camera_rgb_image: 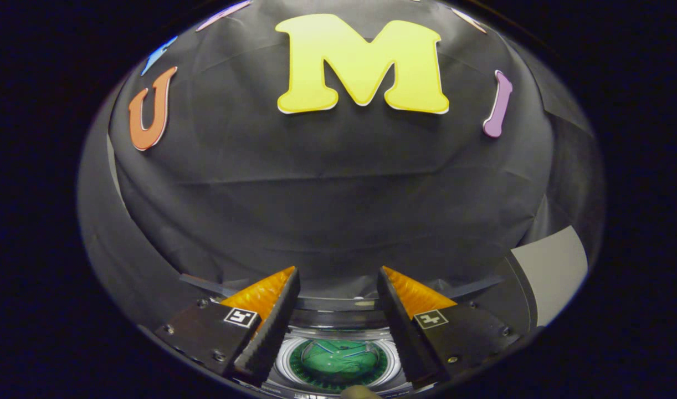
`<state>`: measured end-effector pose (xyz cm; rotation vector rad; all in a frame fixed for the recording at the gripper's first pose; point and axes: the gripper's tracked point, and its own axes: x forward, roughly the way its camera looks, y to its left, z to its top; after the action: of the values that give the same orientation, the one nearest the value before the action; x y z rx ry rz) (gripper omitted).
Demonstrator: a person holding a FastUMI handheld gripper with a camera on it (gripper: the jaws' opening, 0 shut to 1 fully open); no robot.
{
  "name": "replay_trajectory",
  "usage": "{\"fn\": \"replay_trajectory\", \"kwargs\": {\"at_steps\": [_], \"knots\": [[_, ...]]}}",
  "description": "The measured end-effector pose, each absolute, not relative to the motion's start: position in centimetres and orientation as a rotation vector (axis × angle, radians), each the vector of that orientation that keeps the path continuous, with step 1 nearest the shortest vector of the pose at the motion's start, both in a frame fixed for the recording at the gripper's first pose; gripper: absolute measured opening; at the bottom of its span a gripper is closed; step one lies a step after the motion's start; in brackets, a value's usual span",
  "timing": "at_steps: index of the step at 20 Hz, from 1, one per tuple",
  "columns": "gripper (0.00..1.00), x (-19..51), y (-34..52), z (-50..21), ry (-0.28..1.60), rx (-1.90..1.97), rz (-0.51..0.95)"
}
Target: Put the clothes into the washing machine and then close the washing machine lid.
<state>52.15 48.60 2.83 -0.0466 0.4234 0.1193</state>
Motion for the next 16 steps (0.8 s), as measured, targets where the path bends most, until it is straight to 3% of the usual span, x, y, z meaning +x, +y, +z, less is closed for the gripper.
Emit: {"fn": "replay_trajectory", "kwargs": {"at_steps": [16], "knots": [[0.89,46.6,47.7,1.0,0.374,-0.059,0.172]]}}
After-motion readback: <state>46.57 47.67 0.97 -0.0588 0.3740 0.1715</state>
